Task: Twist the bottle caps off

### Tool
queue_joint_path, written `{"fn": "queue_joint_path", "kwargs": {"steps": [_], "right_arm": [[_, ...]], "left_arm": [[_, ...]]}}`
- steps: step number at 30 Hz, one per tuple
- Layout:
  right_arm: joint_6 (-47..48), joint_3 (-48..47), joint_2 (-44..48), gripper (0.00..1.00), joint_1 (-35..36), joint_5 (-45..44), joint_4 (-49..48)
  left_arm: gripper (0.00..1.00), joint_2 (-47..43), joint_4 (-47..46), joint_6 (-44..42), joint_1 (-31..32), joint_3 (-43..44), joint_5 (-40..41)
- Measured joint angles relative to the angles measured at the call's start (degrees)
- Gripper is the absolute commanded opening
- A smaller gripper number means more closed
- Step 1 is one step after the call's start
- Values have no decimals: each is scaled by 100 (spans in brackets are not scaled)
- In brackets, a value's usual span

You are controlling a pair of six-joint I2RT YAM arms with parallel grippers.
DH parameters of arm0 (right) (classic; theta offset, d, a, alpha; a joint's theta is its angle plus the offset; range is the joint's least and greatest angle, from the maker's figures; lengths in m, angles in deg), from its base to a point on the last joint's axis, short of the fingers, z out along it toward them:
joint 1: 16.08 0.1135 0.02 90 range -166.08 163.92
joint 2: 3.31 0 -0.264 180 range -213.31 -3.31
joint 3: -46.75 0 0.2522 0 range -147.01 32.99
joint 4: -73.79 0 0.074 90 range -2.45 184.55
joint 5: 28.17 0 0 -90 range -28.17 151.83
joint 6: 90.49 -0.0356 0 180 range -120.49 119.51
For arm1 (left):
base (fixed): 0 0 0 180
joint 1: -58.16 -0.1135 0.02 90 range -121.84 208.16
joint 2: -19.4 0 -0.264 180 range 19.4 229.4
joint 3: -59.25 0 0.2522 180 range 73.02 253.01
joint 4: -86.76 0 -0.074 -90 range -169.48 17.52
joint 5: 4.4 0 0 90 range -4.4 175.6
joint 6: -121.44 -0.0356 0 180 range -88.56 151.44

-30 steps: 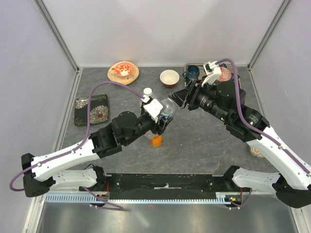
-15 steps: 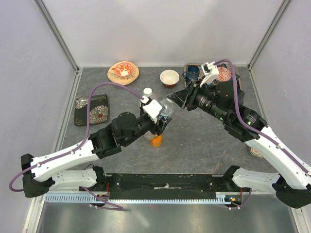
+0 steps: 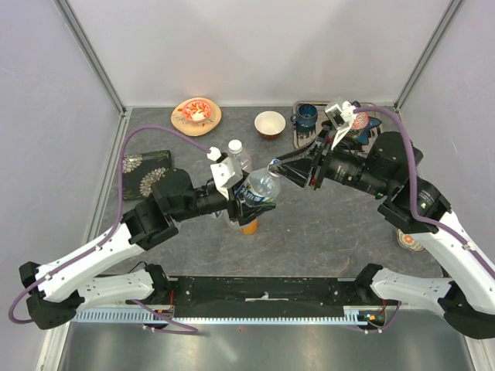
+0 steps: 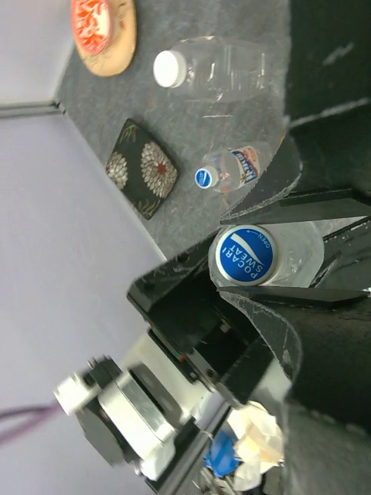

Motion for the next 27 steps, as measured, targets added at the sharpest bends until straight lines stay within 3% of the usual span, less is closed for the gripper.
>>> {"fn": "queue_joint_path", "kwargs": {"steps": [6, 13, 20, 27], "right_arm": [[614, -98, 157, 0, -28, 1016, -66], [1180, -79, 374, 0, -33, 2205, -199], [1445, 219, 551, 0, -35, 3294, -723], [1637, 376, 527, 0, -35, 3921, -1040]], "left_arm": [[24, 162, -345, 868, -713, 151, -2487], [24, 555, -1340, 1884, -929, 160, -4489], [26, 984, -2472, 2920, -916, 160, -5779], [27, 1156, -2977, 3484, -916, 160, -6347]]}}
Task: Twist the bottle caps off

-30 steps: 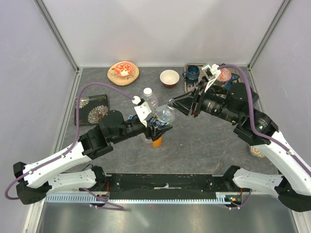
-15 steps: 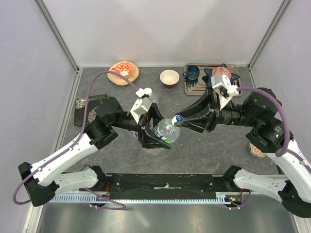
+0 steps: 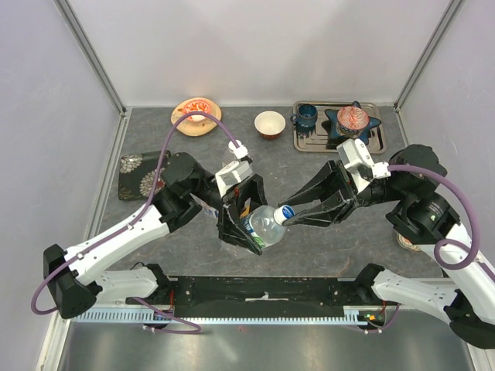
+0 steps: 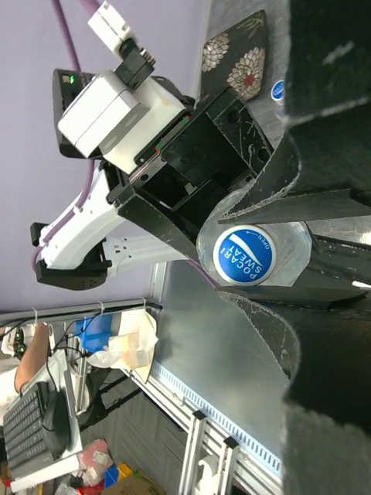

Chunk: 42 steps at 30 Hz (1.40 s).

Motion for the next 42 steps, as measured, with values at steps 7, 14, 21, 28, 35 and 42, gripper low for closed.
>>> {"fn": "queue_joint_path", "kwargs": {"steps": [7, 14, 21, 28, 35, 42], "right_arm": [[-85, 229, -15, 0, -2, 365, -490], [-278, 251, -26, 54, 0, 343, -505], [-584, 155, -24, 77, 46, -581, 63], [-717, -431, -203, 84, 44, -1991, 527], [-1309, -1191, -564, 84, 48, -3842, 1040], [-2103, -1185, -706, 84, 48, -5241, 1646]], "left_arm": [[26, 59, -120, 116, 9, -2, -258], [26, -9, 332, -275, 9, 17, -208], [27, -96, 1517, -1246, -7, 245, 501], [28, -234, 2337, -1899, -13, 295, 1268], [29, -422, 2824, -2374, 96, 295, 3086], [29, -629, 2964, -3025, 791, 214, 5788]]}}
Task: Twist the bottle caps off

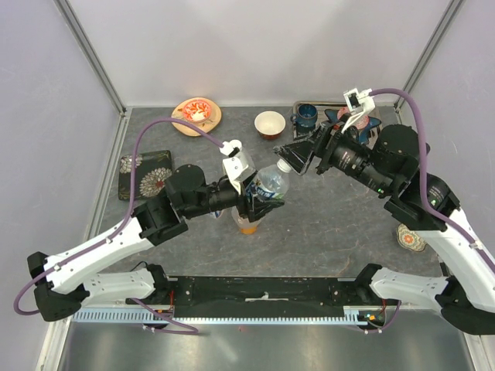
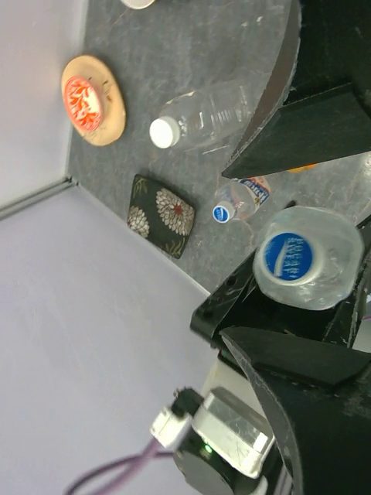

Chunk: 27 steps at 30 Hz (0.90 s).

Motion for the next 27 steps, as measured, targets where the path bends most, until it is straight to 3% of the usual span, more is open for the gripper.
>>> {"fn": "queue_joint_path", "kwargs": {"steps": [6, 9, 15, 27], "right_arm": [[-415, 238, -4, 83, 0, -450, 127], [-520, 286, -44, 83, 0, -496, 122], [-623, 345, -184, 79, 0, -494, 59], [-693, 549, -273, 59, 0, -483, -66]], "left_arm": [[30, -70, -17, -369, 280, -181, 1668], [30, -70, -22, -483, 396, -203, 2020], [30, -61, -20, -638, 511, -210, 2422], [30, -55, -15, -739, 553, -219, 2614]]}}
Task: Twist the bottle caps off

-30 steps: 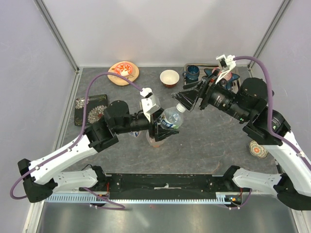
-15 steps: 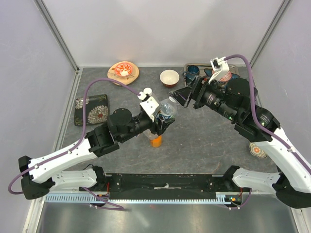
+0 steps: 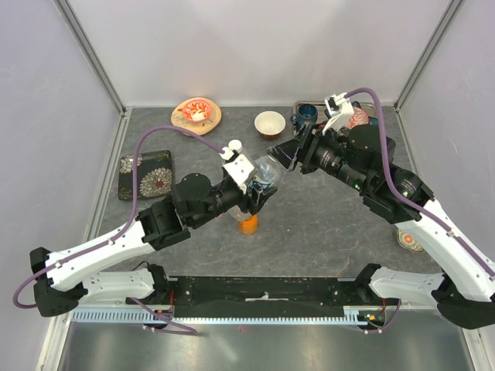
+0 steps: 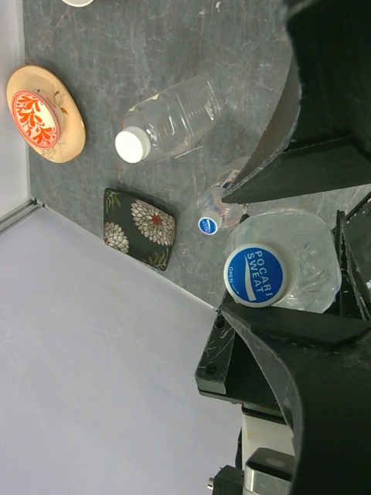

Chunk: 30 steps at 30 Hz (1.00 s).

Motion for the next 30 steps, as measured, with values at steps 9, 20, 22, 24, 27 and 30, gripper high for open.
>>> {"fn": "queue_joint_path", "kwargs": {"steps": [9, 20, 22, 24, 27, 30], "right_arm": [[-42, 125, 11, 22, 33, 57, -173], [133, 315, 118, 0, -15, 422, -356], [306, 315, 160, 0, -28, 669, -374], [542, 304, 247, 0, -33, 1025, -393], [942, 177, 345, 0, -35, 1639, -387], [1360, -7, 396, 0, -39, 2291, -450]], "left_arm": [[30, 55, 24, -13, 0, -31, 42], [29, 24, 101, -11, 4, -33, -61], [29, -52, 151, 7, -20, -33, -330], [28, -181, 210, 76, -173, -33, -929], [28, -293, 190, 442, -610, 24, -2393], [29, -245, -72, 1016, -1071, 127, -3939]]}}
